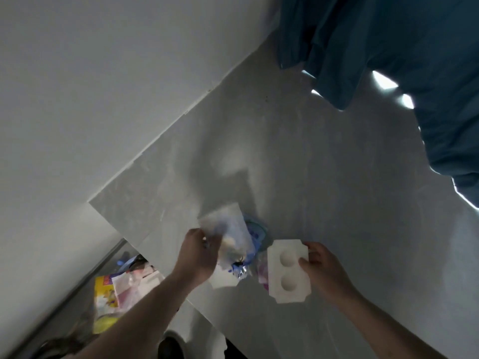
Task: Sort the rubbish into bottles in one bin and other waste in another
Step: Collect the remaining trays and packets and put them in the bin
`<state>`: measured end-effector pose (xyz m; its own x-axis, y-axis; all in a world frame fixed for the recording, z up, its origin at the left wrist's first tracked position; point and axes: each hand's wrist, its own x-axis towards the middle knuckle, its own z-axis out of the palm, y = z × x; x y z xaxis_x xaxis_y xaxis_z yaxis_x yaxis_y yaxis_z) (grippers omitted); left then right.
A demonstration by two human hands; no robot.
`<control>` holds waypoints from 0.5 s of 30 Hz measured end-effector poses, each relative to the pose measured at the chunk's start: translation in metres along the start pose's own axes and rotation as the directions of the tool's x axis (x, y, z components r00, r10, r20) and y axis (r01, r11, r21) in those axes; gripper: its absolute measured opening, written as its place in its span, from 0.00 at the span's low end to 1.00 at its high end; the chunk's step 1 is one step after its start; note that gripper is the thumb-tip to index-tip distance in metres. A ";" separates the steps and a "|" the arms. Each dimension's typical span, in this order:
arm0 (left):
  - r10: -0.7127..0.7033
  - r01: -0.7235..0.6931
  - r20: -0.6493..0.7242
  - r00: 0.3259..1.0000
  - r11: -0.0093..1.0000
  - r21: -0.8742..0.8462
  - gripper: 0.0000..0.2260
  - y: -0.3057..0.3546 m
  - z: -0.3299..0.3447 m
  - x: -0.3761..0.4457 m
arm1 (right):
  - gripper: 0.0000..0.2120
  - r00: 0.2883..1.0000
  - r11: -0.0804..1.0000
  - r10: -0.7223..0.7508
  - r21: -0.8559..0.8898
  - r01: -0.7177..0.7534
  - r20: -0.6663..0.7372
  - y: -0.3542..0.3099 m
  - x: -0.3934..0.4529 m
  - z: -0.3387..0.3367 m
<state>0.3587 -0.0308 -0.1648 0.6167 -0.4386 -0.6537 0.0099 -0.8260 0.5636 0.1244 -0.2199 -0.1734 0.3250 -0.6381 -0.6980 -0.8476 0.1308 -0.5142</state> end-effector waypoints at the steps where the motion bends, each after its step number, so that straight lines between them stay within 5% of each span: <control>1: 0.013 -0.011 -0.032 0.999 0.998 0.070 0.13 -0.002 0.013 -0.005 | 0.17 1.000 0.996 -0.024 -0.082 0.023 -0.010 0.003 -0.005 0.007; 5: -0.031 0.043 -0.112 0.993 0.993 0.109 0.11 0.001 0.056 -0.022 | 0.25 0.995 0.991 -0.076 -0.116 0.067 -0.070 0.011 -0.022 0.049; 9: -0.140 0.144 -0.116 0.983 0.989 0.028 0.11 0.006 0.065 -0.026 | 0.32 0.980 0.990 0.022 -0.130 -0.048 -0.196 0.016 -0.024 0.078; 15: -0.124 0.127 -0.108 0.986 0.992 0.018 0.05 -0.006 0.049 -0.035 | 0.26 0.979 0.961 0.039 -0.261 -0.092 -0.201 0.020 -0.032 0.071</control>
<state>0.2985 -0.0276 -0.1696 0.6921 -0.2918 -0.6602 0.0737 -0.8813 0.4667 0.1269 -0.1430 -0.1963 0.2006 -0.7720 -0.6031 -0.9539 -0.0135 -0.2999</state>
